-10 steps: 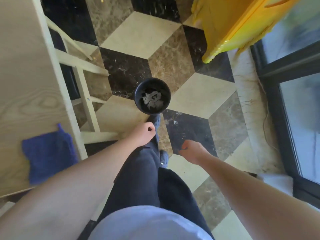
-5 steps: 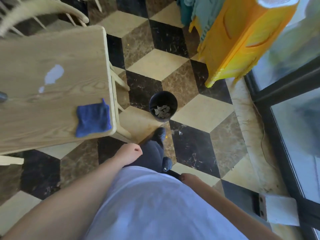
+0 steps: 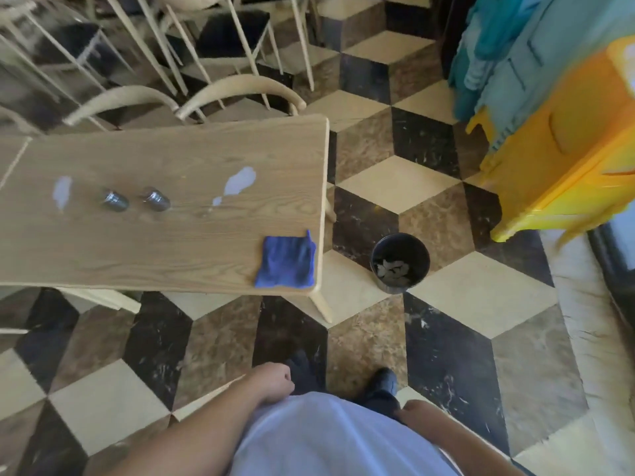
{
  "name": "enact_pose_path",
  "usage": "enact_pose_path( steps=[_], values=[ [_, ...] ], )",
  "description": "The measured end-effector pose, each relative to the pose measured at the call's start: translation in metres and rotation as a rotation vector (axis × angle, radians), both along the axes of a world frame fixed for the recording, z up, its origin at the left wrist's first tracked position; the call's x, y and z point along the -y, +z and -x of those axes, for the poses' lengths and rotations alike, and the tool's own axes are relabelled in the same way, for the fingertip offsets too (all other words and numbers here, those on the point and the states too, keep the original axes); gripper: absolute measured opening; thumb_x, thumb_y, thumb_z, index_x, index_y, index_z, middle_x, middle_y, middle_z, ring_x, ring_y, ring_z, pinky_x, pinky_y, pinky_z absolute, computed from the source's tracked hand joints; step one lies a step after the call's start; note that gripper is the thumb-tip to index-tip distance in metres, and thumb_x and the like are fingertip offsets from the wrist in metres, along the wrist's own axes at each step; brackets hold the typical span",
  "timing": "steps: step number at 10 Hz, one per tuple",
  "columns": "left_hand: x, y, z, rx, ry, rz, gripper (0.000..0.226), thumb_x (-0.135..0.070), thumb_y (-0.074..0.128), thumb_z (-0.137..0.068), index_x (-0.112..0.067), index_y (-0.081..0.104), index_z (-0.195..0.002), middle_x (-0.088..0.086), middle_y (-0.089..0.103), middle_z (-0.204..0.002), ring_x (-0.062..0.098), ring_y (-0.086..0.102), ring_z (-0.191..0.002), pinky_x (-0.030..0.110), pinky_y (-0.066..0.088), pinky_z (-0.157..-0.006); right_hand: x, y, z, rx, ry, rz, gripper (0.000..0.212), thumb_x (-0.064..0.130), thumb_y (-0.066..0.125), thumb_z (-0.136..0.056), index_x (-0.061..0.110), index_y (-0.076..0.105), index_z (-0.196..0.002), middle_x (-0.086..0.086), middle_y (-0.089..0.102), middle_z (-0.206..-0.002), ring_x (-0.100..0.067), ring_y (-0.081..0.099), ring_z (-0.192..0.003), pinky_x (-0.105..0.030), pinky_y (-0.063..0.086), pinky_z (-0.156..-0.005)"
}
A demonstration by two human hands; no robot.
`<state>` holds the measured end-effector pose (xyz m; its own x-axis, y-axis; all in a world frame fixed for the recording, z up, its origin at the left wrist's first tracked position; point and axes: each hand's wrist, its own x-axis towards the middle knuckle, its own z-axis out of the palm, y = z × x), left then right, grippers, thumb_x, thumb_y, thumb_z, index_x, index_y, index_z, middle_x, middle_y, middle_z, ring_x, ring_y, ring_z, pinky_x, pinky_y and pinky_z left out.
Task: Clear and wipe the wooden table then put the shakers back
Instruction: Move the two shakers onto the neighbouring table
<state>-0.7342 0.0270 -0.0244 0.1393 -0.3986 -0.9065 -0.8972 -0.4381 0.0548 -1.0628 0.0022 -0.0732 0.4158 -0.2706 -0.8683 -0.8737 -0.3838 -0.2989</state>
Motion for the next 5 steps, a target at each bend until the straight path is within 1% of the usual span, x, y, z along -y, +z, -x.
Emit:
enact_pose_path(
  steps=[1,2,3,4,5],
  values=[
    [-0.022,0.002,-0.037,-0.015,0.129,0.01,0.02,-0.025,0.048,-0.087,-0.015,0.055,-0.071,0.008,0.056,-0.079,0.028,0.053,-0.076,0.035,0.039,-0.067,0.014,0.015,-0.038,-0.034,0.155,0.159,0.069,0.082,0.075,-0.048,0.021,0.048,-0.032,0.006,0.04,-0.036,0.01,0.053,-0.049,-0.001,0.035,-0.065],
    [-0.045,-0.006,-0.08,-0.077,0.235,0.07,0.026,-0.022,0.048,-0.09,-0.005,0.067,-0.089,0.015,0.069,-0.098,0.03,0.062,-0.089,0.036,0.046,-0.075,0.024,0.01,-0.083,0.025,0.134,0.03,0.032,0.02,0.04,-0.106,-0.002,0.06,-0.12,-0.024,0.058,-0.132,-0.033,0.054,-0.129,-0.027,0.05,-0.092],
    [-0.066,-0.006,-0.128,-0.159,0.302,0.08,0.028,-0.024,0.048,-0.095,-0.013,0.072,-0.102,-0.004,0.065,-0.103,0.008,0.055,-0.092,0.016,0.041,-0.073,0.03,0.005,-0.134,0.045,0.23,-0.022,0.036,0.017,0.037,-0.107,0.002,0.054,-0.134,-0.022,0.057,-0.136,-0.035,0.054,-0.128,-0.028,0.053,-0.089],
    [-0.079,-0.005,-0.179,-0.184,0.421,0.126,0.026,-0.027,0.049,-0.096,-0.017,0.073,-0.101,-0.018,0.061,-0.092,-0.005,0.053,-0.084,0.008,0.037,-0.065,0.03,0.009,-0.192,-0.058,-0.159,-0.001,0.03,0.031,0.047,-0.101,0.015,0.064,-0.12,-0.016,0.063,-0.133,-0.025,0.059,-0.124,-0.006,0.043,-0.054],
    [-0.092,-0.008,-0.225,-0.2,0.539,0.147,0.02,-0.031,0.052,-0.094,-0.032,0.071,-0.09,-0.022,0.062,-0.091,0.004,0.06,-0.096,0.018,0.041,-0.075,0.027,0.003,-0.238,-0.078,-0.125,0.061,0.026,0.032,0.049,-0.099,0.019,0.064,-0.115,-0.015,0.063,-0.132,-0.027,0.059,-0.124,-0.01,0.031,-0.057]
  ],
)
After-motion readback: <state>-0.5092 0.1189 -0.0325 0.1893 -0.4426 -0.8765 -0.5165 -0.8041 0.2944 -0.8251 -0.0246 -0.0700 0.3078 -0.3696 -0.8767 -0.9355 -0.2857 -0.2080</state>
